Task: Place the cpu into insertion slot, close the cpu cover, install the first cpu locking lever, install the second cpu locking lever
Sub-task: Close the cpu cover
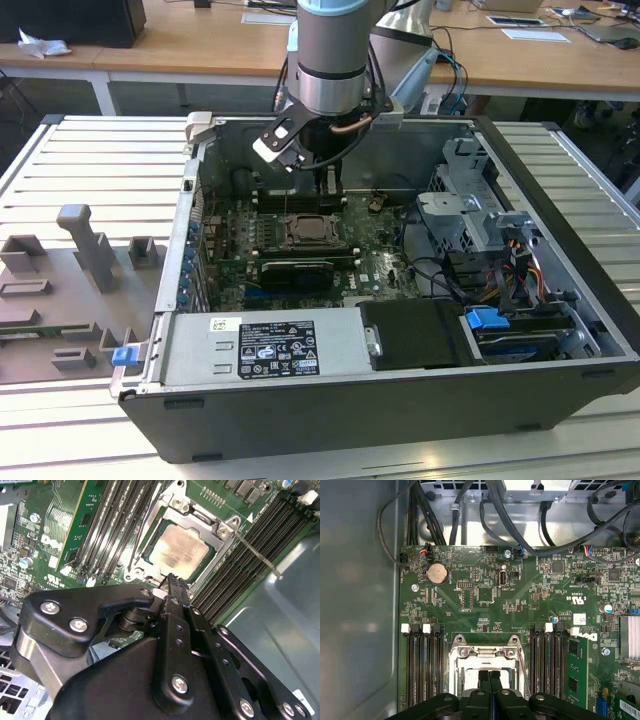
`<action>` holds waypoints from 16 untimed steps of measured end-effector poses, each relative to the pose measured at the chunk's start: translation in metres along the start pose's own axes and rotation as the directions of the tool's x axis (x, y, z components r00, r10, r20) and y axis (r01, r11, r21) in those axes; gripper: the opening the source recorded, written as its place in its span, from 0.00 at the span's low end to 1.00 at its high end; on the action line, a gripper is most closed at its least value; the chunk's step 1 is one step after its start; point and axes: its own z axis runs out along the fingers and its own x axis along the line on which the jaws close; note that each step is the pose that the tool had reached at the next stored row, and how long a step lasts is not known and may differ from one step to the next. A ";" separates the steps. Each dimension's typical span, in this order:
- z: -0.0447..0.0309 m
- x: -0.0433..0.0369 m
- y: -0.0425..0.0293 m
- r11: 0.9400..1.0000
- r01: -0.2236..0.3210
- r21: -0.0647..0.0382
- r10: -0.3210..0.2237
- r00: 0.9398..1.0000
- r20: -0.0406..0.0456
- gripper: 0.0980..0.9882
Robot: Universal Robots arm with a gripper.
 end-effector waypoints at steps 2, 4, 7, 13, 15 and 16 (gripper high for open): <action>0.0001 0.0000 -0.0014 1.000 0.000 0.000 0.000 1.000 0.000 0.01; 0.0003 0.0000 -0.0034 1.000 0.000 0.000 0.000 1.000 0.000 0.01; 0.0006 0.0000 -0.0060 1.000 0.000 0.000 0.000 1.000 0.000 0.01; 0.0008 0.0000 -0.0090 1.000 0.000 0.000 0.000 1.000 0.000 0.01; 0.0008 0.0000 -0.0096 1.000 0.000 0.000 0.000 1.000 0.000 0.01; 0.0008 0.0000 -0.0104 1.000 0.000 0.000 0.000 1.000 0.000 0.01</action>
